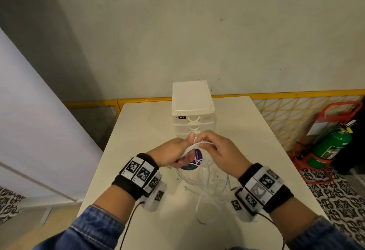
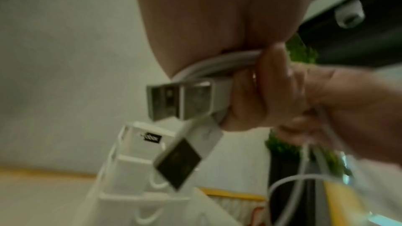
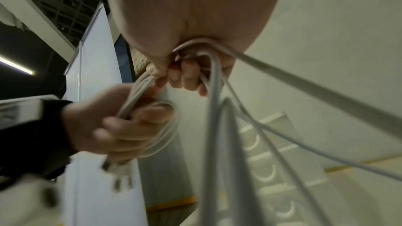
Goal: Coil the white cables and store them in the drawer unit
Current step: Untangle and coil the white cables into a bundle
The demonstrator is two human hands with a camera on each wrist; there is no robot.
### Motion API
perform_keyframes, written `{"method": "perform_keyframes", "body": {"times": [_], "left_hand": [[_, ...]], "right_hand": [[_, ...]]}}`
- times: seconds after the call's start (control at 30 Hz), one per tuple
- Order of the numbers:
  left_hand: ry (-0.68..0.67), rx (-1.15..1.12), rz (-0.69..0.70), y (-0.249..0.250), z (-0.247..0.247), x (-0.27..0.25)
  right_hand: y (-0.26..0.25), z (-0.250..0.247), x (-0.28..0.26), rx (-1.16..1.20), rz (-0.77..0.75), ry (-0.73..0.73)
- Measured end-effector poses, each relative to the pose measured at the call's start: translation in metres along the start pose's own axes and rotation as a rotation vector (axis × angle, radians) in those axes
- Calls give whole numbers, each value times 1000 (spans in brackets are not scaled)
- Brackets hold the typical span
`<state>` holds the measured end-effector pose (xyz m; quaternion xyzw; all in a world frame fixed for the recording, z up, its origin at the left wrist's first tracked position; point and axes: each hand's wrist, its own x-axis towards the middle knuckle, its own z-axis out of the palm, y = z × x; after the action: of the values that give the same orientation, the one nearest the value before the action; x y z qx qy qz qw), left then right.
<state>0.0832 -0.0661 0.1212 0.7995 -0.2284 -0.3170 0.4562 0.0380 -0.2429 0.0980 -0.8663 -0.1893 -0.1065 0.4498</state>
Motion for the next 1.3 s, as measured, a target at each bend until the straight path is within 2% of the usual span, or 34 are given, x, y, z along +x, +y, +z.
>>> {"method": "perform_keyframes", "body": {"times": [0.1, 0.2, 0.33, 0.4, 0.47, 0.6, 0.7, 0.8, 0.87, 0.93, 1.0, 1.03, 1.07, 1.13, 1.2, 1.27, 1.3], "left_hand": [[-180, -256, 44, 4, 13, -4], [-226, -555, 156, 13, 15, -7], [-283, -1000, 375, 29, -3, -11], [-299, -1177, 504, 37, -15, -13], [-219, -1294, 587, 43, -22, -14], [137, -1369, 704, 46, -29, -9], [380, -1355, 747, 45, -38, -8], [604, -1203, 708, 38, -43, -6], [749, -885, 637, 29, -42, -3], [853, -316, 516, 19, -39, 0], [757, 189, 337, 8, -33, 0], [645, 329, 248, 2, -31, 0], [514, 377, 161, -4, -28, 0], [248, 335, 5, -10, -19, -3], [34, 216, -87, -9, -7, -8], [-64, 77, -52, -1, 3, -14], [-36, 42, -9, 4, 4, -16]], "right_hand": [[10, -11, 5, -41, 46, 25], [18, -3, 4, -107, 38, -50], [37, 17, -7, -166, 141, -185], [44, 25, -17, -141, 187, -205], [46, 34, -24, -111, 202, -199], [39, 46, -30, -83, 204, -198], [37, 47, -34, -111, 215, -274], [32, 45, -36, -157, 169, -323], [26, 42, -34, -146, 128, -311], [18, 37, -33, -105, 92, -265], [15, 30, -33, -42, 66, -191], [16, 26, -31, -6, 58, -154], [18, 23, -29, 18, 50, -117], [23, 14, -23, 9, 43, -61], [30, 7, -17, -14, 60, -44], [37, 2, -14, -22, 113, -42], [42, 0, -14, -21, 146, -47]]}}
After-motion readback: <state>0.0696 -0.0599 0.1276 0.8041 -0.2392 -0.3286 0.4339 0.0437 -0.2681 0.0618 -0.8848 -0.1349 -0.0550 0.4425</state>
